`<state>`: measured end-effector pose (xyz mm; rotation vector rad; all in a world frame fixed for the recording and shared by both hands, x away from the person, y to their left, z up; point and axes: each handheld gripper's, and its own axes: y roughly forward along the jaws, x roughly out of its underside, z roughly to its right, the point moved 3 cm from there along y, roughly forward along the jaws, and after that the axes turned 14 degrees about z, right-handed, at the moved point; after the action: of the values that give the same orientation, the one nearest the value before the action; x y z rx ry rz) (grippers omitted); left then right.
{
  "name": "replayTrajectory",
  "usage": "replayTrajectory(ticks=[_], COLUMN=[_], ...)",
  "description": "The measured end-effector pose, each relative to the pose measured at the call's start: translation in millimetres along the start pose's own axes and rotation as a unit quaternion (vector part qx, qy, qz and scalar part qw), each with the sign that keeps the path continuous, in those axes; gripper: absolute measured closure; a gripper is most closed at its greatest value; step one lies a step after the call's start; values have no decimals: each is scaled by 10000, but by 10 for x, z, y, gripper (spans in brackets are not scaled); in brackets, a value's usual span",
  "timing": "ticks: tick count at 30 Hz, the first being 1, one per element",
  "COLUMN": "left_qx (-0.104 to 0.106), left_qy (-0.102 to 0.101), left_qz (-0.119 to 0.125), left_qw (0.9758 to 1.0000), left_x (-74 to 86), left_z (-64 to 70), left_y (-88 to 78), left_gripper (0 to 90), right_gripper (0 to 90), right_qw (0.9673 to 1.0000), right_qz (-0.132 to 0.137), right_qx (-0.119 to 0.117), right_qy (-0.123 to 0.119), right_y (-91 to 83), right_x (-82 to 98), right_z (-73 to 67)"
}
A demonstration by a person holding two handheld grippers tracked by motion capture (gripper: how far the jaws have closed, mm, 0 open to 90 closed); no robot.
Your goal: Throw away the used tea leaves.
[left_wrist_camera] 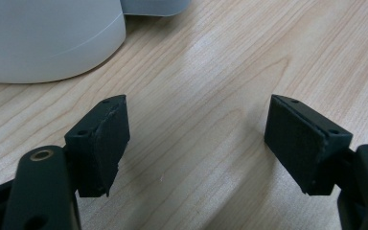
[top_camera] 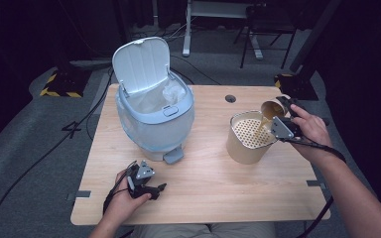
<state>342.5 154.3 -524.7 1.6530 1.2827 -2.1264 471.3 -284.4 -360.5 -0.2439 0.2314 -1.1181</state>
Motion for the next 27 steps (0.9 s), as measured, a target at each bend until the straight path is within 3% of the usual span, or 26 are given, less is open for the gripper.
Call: replayTrajectory(ticks=[2,3,4,8,10,12,17,20,21,22,23,24,25,26,27], left_qx=[-1,-1,0,0,0,-4,-5,-1,-1,-4,-4,-4,-4,-5,-4], left_qy=[1,1,3,-1,1,5,6,3,3,6,6,6,5,6,4], left_qz=[0,0,-1,0,0,-2,-2,0,0,-2,-2,-3,-3,-3,-2], left_qw=[10000,10000,10000,10000,10000,10000,10000,10000,10000,10000,10000,10000,10000,10000,10000], left_x=[0,0,0,0,0,0,0,0,0,0,0,0,0,0,0], left_z=[0,0,0,0,0,0,0,1,1,0,0,0,0,0,0], left_y=[0,0,0,0,0,0,0,0,0,0,0,0,0,0,0], left_gripper=[243,243,243,243,243,243,243,243,243,243,243,243,243,243,243], right_gripper=[302,302,302,301,301,302,303,303,303,303,303,303,303,303,303], right_qw=[9993,9993,9971,9909,9847,9755,9444,9316,9316,9199,9199,9095,9057,8989,8942], right_qz=[-142,-142,-296,-444,-593,-724,-989,-1072,-1072,-1140,-1140,-1242,-1264,-1275,-1287], right_qx=[79,79,188,328,398,480,533,543,543,578,578,594,579,555,543], right_qy=[-338,-338,-678,-1224,-1587,-2023,-3091,-3431,-3431,-3707,-3707,-3922,-4004,-4155,-4254], right_y=[0,0,-7,-27,-33,-34,-10,7,7,19,19,32,41,54,64], right_x=[-8,-8,-23,-62,-85,-118,-208,-242,-242,-271,-271,-292,-297,-305,-314], right_z=[-6,-6,-13,-1,6,7,-30,-45,-45,-44,-44,-59,-65,-68,-76])
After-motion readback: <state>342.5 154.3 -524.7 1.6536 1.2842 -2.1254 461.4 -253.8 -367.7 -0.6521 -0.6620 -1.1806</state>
